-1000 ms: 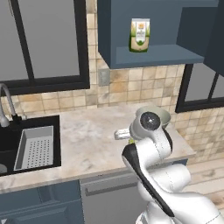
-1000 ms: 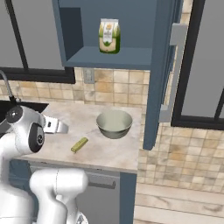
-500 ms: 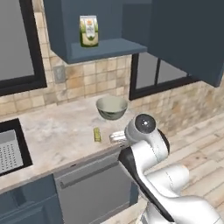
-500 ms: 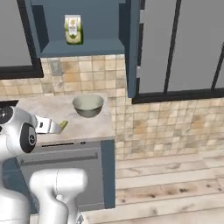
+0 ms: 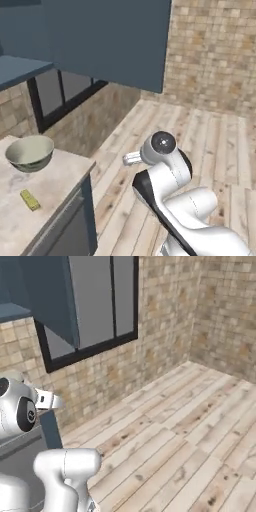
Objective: Pick the egg and butter from the fridge and place them by the bowl for mixing.
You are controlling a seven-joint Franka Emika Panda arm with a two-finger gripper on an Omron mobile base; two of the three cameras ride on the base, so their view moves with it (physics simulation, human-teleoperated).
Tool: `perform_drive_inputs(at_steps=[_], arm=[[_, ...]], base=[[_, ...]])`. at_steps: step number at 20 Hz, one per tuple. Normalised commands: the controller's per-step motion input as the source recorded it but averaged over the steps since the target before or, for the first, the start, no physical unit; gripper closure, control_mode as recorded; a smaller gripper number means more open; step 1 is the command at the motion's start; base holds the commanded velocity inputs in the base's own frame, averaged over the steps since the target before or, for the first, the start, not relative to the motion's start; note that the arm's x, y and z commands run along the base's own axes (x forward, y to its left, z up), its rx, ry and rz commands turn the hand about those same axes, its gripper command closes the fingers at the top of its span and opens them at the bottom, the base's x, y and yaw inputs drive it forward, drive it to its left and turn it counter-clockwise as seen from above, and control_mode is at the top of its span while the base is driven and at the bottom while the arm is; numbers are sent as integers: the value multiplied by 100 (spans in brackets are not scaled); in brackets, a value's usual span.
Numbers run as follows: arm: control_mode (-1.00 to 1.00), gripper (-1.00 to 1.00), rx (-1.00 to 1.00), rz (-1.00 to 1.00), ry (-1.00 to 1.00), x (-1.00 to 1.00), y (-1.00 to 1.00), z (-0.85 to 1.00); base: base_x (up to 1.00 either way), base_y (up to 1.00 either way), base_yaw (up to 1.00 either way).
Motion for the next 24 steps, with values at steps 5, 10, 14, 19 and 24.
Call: perform_drive_inputs(at_steps=[5, 10, 14, 19, 24], arm=[[100, -100, 0, 0, 0, 0, 0, 0], [100, -100, 0, 0, 0, 0, 0, 0], [100, -100, 0, 0, 0, 0, 0, 0], [100, -100, 0, 0, 0, 0, 0, 0], [100, -100, 0, 0, 0, 0, 0, 0]], base=[[0, 0, -100], [0, 0, -100], [0, 0, -100], [0, 0, -100], [0, -6, -99]])
